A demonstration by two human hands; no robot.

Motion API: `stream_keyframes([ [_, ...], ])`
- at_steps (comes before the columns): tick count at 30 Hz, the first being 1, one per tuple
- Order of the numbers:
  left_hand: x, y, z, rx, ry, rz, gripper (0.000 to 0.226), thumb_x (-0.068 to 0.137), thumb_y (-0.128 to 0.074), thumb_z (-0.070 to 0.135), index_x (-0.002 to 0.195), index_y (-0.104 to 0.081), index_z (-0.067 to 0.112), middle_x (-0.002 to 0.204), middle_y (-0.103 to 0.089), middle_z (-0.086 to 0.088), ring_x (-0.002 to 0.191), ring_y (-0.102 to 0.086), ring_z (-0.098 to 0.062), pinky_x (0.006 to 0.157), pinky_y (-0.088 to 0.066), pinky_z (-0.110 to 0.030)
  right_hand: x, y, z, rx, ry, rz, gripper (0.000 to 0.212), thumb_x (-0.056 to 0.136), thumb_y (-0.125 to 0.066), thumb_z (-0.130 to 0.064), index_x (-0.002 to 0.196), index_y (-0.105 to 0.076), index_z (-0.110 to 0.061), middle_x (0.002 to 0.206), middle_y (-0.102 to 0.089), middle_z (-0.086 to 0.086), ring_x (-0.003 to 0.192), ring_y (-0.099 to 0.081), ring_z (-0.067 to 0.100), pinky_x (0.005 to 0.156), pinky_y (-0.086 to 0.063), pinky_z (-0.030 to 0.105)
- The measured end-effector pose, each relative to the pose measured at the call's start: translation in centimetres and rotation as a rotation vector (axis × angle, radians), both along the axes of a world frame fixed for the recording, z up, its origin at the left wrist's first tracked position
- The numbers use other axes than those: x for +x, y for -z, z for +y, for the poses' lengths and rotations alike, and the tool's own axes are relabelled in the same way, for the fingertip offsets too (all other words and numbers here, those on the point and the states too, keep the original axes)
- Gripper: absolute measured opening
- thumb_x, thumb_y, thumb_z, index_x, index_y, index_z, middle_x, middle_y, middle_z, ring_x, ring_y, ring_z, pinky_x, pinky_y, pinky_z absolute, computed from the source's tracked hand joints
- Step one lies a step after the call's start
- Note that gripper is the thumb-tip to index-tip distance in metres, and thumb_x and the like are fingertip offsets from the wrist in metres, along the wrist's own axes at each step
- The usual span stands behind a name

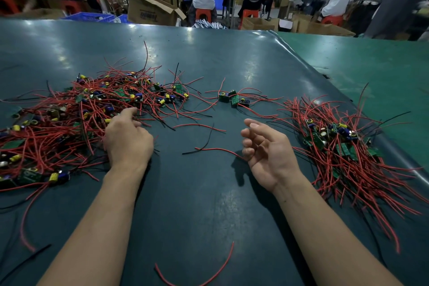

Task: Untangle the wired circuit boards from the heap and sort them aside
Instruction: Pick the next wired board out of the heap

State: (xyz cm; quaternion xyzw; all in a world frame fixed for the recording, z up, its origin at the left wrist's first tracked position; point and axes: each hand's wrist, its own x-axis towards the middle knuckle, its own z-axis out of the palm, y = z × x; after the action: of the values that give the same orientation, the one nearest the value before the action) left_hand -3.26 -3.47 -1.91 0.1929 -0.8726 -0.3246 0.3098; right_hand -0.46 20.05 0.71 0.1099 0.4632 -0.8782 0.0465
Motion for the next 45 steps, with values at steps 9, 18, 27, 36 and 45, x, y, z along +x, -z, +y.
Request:
stream_keyframes([
  [9,1.7,-0.4,4.4,-0.051,0.501,0.306,0.044,0.079,-0.056,-0.014,0.117,-0.067,0.007,0.099,-0.064,-0.007,0.087,-0.059,-0.014,0.082,-0.052,-0.028,0.0,0.1,-0.5,0.092,-0.07,0.039,0.014,0.093,-0.049,-0.005,0.097,-0.062,-0.006,0.062,-0.061,0.002,0.049,-0.049,0.009,0.041,-0.038,0.017],
  [18,2.7,-0.4,6.8,-0.069,0.88,0.245,0.018,0.085,-0.067,0.003,0.1,-0.074,0.008,0.094,-0.068,-0.003,0.084,-0.063,-0.016,0.079,-0.05,-0.027,-0.2,0.4,-0.6,0.095,-0.093,0.041,0.013,0.092,-0.051,-0.002,0.094,-0.062,-0.007,0.061,-0.063,0.001,0.046,-0.051,0.009,0.039,-0.038,0.016],
  [27,1.4,0.5,4.2,-0.293,0.518,-0.209,0.049,0.087,-0.066,0.04,0.134,-0.055,0.029,0.128,-0.059,0.0,0.118,-0.049,-0.026,0.099,-0.038,-0.038,-0.2,1.6,-1.2,0.477,0.019,0.214,0.017,0.092,-0.057,0.004,0.095,-0.065,-0.01,0.088,-0.064,0.007,0.053,-0.059,0.011,0.043,-0.048,0.024],
  [36,2.5,-0.6,5.0,-0.037,0.931,0.073,0.033,0.076,-0.071,-0.006,0.103,-0.073,0.011,0.101,-0.067,0.004,0.1,-0.062,-0.009,0.094,-0.049,-0.031,-0.8,2.3,-1.3,0.936,-0.073,0.295,0.047,0.088,-0.072,-0.024,0.132,-0.056,-0.022,0.111,-0.066,0.003,0.081,-0.066,0.021,0.074,-0.054,0.037],
  [45,3.1,-0.4,6.5,-0.376,0.755,-0.172,0.085,0.068,-0.068,0.068,0.144,-0.038,0.042,0.129,-0.045,0.01,0.117,-0.043,-0.012,0.101,-0.038,-0.036,-0.9,1.2,-1.0,0.173,-0.01,0.159,0.01,0.099,-0.054,-0.015,0.107,-0.053,-0.01,0.093,-0.074,0.01,0.06,-0.065,0.017,0.047,-0.053,0.023],
])
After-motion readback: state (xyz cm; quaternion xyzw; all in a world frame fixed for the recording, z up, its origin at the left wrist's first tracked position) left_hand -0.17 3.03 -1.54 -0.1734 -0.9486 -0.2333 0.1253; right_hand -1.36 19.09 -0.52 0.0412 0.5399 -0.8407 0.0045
